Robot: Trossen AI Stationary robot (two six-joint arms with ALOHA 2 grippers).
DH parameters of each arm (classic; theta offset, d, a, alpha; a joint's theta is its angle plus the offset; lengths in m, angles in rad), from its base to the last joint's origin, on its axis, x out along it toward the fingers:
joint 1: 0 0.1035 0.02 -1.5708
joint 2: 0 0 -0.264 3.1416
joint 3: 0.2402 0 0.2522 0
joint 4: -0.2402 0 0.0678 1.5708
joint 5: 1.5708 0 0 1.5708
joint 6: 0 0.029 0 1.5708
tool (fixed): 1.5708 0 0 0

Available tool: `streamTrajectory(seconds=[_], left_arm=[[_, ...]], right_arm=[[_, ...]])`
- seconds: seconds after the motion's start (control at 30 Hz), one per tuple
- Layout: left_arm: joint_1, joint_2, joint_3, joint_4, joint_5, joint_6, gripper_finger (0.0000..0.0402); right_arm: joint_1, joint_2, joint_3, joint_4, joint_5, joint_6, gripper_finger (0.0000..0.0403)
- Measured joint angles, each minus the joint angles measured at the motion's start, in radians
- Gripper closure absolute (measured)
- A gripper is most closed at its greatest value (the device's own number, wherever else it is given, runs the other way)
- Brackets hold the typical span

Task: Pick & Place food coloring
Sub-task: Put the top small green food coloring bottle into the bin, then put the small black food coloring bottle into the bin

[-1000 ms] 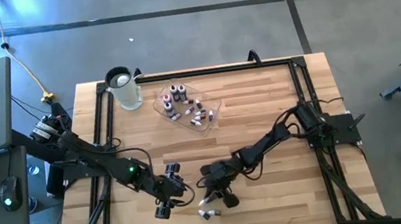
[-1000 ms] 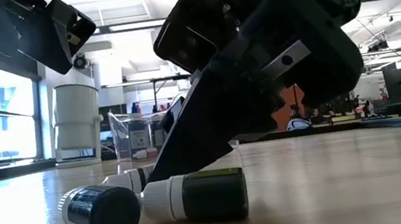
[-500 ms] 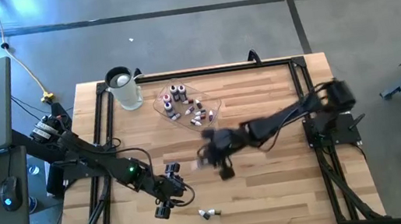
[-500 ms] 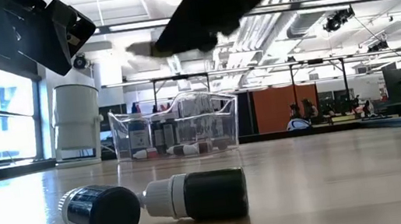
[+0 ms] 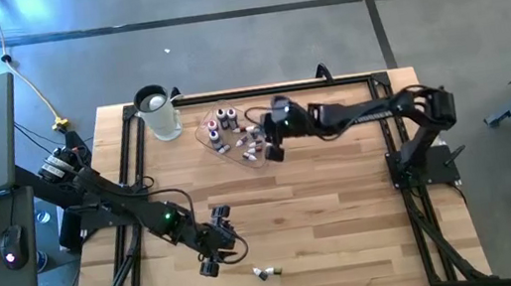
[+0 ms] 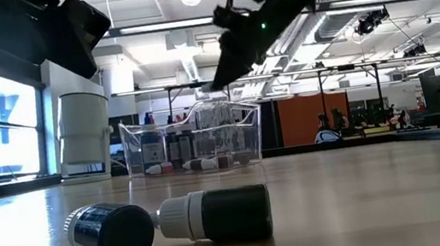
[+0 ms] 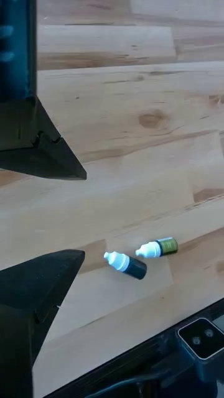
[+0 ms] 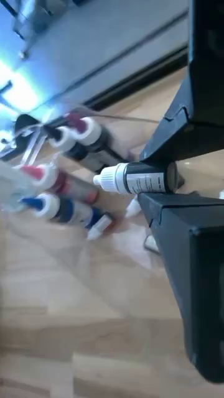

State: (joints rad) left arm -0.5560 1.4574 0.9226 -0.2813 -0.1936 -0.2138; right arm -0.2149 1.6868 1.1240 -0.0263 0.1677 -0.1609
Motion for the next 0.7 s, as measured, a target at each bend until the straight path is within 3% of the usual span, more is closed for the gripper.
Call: streamTrajectory(seconds=[0.13, 0.33, 0.7], left_arm=[[0.000, 0.000, 0.000, 0.001, -0.001, 0.000, 0.0209], [0.000, 0.000, 0.000, 0.000, -0.001, 0.000, 0.0209], [0.000, 0.000, 0.000, -0.004, -0.002, 0.000, 0.0209]], right_arm=[[-0.063, 0.047, 0.000, -0.009, -0.094, 0.002, 0.0328], [-0.087, 0.111, 0.000, -0.019, -0.122, -0.017, 0.0323], [-0.086, 0.078, 0.000, -0.001, -0.108, -0.076, 0.0256]])
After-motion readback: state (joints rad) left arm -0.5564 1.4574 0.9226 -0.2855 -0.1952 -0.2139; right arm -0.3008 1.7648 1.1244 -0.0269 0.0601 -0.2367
